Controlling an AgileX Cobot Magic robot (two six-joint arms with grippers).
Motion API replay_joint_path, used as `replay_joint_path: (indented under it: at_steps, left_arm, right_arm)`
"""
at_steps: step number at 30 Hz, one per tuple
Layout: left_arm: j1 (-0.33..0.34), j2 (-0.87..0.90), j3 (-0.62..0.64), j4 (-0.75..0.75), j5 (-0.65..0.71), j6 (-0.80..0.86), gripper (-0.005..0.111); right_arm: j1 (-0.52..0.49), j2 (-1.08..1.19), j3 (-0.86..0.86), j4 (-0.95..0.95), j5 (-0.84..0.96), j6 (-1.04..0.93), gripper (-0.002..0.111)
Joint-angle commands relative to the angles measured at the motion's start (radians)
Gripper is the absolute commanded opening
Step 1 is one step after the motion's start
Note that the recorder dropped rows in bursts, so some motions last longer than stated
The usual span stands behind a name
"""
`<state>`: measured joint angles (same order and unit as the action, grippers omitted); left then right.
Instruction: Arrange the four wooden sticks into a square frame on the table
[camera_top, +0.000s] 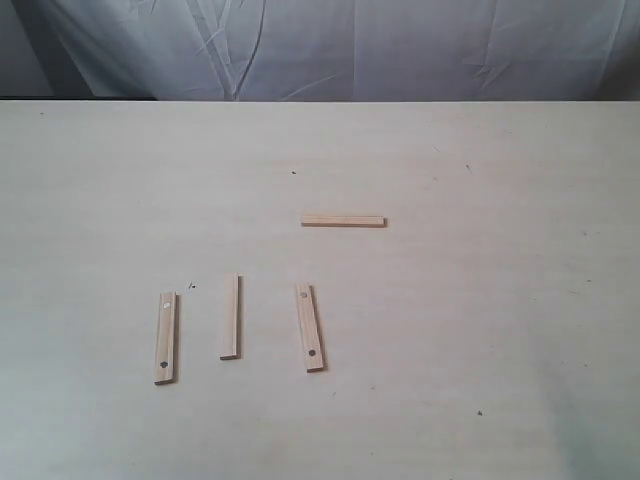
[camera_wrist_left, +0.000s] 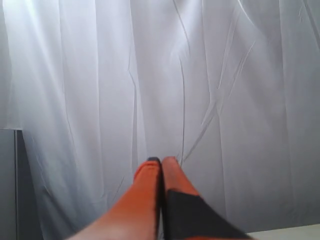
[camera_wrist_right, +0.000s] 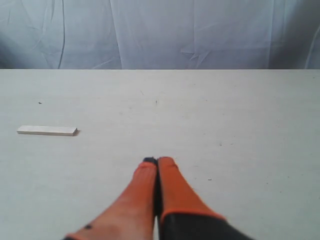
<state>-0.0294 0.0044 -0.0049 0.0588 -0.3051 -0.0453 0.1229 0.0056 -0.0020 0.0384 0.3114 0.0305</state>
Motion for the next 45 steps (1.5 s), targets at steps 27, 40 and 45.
replay_joint_path:
  at_steps: [27, 40, 45]
  left_arm:
    - [0.002, 0.333, -0.394, 0.035, 0.646, 0.000, 0.000]
    - [0.002, 0.619, -0.566, -0.059, 0.948, -0.004, 0.000]
    - [-0.004, 0.883, -0.694, -0.092, 0.990, 0.010, 0.000]
  right_arm:
    - [-0.006, -0.006, 0.002, 0.002, -0.007, -0.004, 0.000]
    - [-0.006, -0.006, 0.002, -0.006, -0.007, -0.004, 0.000]
    - [-0.006, -0.006, 0.002, -0.002, -0.007, -0.004, 0.000]
